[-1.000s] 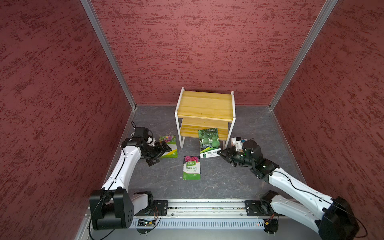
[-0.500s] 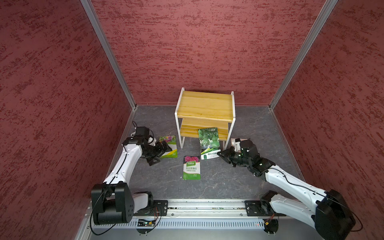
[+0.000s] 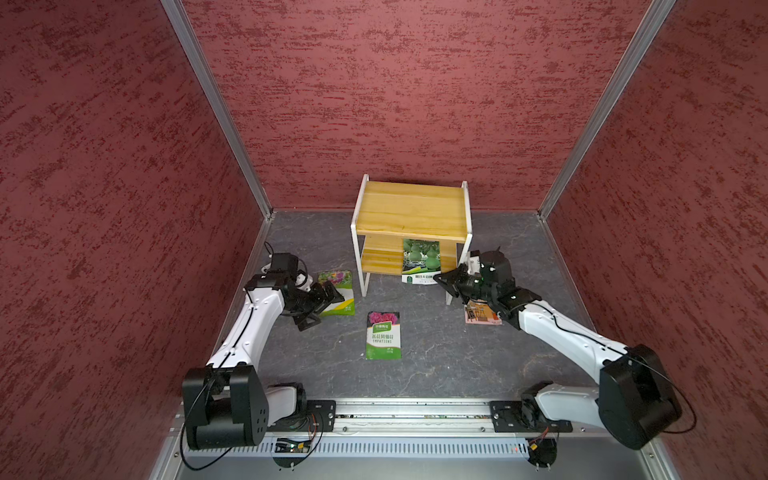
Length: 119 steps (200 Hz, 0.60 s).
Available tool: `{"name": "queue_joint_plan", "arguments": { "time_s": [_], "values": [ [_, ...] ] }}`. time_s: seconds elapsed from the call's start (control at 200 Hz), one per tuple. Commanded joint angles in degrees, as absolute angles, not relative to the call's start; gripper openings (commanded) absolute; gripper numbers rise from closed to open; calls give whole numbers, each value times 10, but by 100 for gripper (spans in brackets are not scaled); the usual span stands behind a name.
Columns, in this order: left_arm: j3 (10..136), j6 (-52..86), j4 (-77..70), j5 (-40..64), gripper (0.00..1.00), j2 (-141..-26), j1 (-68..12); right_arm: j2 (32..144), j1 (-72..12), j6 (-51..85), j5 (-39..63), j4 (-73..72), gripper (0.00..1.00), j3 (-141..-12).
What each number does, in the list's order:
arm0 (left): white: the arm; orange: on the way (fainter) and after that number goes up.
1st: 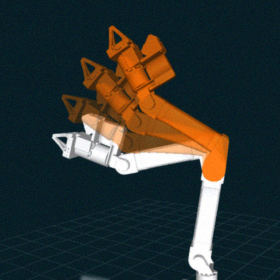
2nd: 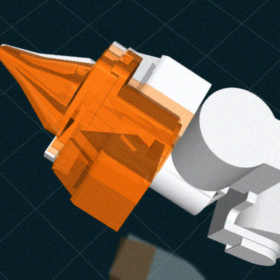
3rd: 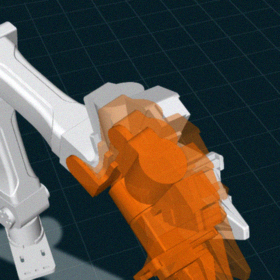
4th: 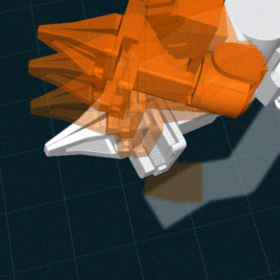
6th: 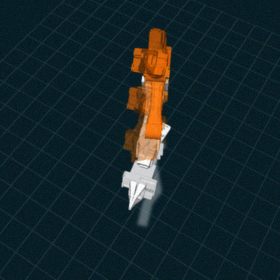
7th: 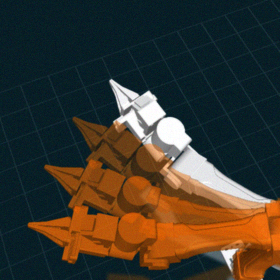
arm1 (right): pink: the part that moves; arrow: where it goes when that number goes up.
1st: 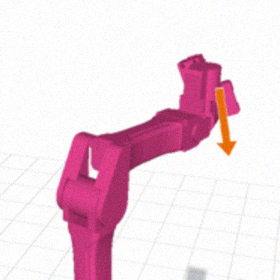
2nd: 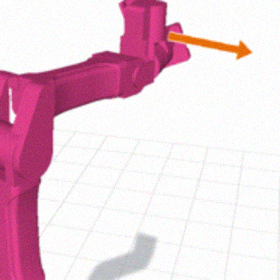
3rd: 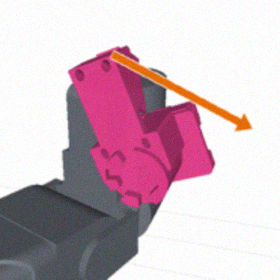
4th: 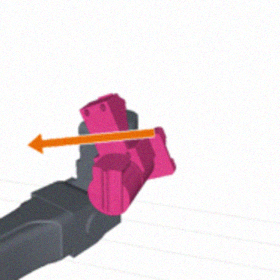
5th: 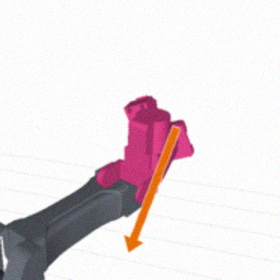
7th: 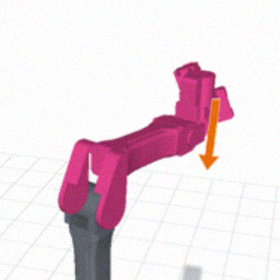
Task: Take the seed bag off the shelf
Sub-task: Adjust the shelf at the center of the board.
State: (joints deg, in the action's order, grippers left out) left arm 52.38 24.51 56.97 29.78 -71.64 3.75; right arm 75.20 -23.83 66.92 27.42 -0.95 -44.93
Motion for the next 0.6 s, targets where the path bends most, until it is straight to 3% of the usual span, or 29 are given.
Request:
{"name": "queue_joint_plan", "arguments": {
  "time_s": [0.0, 0.316, 0.591],
  "values": [
    [519, 227, 569, 306, 100, -707, 46, 778, -218, 636, 296, -5, 0, -490],
    [518, 217, 587, 305, 100, -685, 56, 831, -185, 593, 344, 25, 0, -558],
    [516, 220, 593, 302, 100, -671, 57, 751, -187, 619, 359, 4, 0, -511]
  ]
}}
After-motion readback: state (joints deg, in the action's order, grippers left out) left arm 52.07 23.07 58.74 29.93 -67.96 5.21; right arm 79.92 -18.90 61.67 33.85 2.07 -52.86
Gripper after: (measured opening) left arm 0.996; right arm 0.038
